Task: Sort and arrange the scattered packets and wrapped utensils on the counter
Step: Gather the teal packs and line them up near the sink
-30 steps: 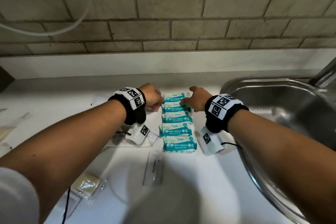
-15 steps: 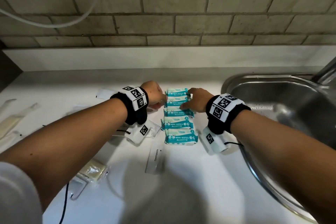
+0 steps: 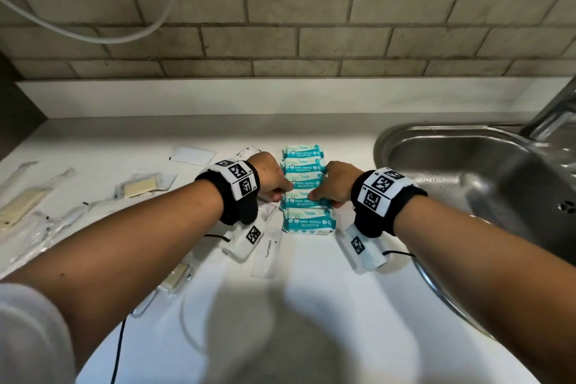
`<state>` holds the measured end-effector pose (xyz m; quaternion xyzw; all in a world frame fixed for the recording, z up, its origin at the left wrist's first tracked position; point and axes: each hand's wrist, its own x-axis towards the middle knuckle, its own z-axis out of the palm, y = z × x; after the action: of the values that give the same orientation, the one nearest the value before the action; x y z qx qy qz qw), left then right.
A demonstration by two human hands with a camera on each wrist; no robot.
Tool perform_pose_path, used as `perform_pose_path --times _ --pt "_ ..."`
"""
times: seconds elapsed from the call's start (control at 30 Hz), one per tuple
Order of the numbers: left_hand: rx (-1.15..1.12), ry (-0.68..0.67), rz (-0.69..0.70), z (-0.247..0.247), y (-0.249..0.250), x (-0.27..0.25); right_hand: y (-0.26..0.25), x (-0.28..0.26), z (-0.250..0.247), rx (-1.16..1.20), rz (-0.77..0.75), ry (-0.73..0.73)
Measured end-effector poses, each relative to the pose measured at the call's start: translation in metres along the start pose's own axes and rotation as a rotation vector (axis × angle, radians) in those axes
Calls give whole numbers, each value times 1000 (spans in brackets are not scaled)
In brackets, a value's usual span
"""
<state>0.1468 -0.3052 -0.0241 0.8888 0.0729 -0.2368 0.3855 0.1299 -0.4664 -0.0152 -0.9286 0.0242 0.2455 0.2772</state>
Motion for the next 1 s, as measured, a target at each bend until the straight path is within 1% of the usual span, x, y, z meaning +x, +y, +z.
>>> perform_pose_path --times 0.13,0.23,0.3,0.37,0.43,0.5,0.57,0.63,0.67,0.77,1.0 --pt "-7 -5 21 0 0 -2 0 -1 1 -71 -17 14" --pt "3 -8 26 -1 -1 -2 -1 -4 2 -182 -33 34" --pt "35 -1 36 -3 -2 0 -1 -8 2 -257 -60 56" --pt "87 21 70 -5 -3 3 -2 -15 2 -274 -78 54" --pt "228 74 159 -5 -2 7 -3 -24 5 -305 -140 67" --pt "423 111 270 -7 -1 11 -3 -27 11 -372 -281 69" --pt "612 103 362 -8 0 17 -4 -28 18 -414 -386 -27" --pt "761 67 397 -8 1 21 -3 -27 23 -431 -423 -101" --pt "803 47 400 -9 2 22 -2 -27 24 -434 -437 -101" --pt "849 21 401 -10 5 23 -3 -24 23 -434 -458 -81" --pt "819 32 424 -9 3 24 -6 -23 21 -435 -442 -103"
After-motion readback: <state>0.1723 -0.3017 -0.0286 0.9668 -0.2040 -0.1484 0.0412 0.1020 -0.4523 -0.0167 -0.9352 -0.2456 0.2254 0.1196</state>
